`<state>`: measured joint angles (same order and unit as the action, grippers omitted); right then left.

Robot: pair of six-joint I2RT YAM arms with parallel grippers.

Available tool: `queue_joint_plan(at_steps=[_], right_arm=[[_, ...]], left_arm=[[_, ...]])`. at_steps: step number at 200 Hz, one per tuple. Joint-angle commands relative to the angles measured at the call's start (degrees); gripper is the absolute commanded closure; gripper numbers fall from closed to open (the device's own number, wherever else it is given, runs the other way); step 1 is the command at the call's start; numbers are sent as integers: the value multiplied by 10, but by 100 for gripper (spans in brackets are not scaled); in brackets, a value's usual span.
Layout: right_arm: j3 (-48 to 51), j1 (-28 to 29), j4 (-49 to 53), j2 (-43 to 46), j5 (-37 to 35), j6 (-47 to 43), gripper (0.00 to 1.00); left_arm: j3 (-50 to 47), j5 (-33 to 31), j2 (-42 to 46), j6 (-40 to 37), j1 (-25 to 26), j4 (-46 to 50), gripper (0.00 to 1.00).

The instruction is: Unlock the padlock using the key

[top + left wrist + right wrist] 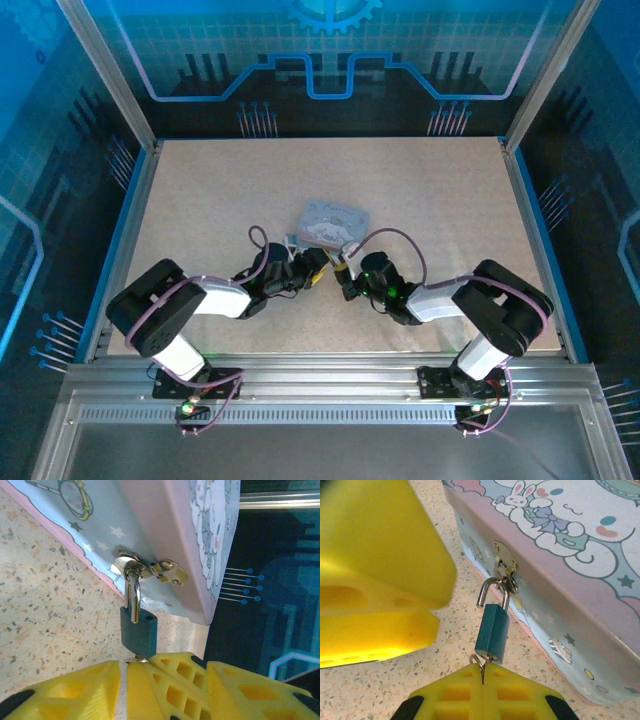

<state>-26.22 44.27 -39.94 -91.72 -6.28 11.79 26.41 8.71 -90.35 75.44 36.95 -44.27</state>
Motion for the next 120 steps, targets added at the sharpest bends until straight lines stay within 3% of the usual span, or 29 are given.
queue_joint_plan(at_steps=[1, 74, 120], right_arm=[[9, -21, 3, 13, 51, 45, 100], [-3, -99, 71, 21, 194, 156, 100], [-6, -134, 84, -4, 217, 220, 100]], left_arm=[[5, -19, 46, -51, -5, 86, 46], [36, -90, 188, -161, -39, 312, 27], [68, -56, 197, -213, -109, 388, 20]])
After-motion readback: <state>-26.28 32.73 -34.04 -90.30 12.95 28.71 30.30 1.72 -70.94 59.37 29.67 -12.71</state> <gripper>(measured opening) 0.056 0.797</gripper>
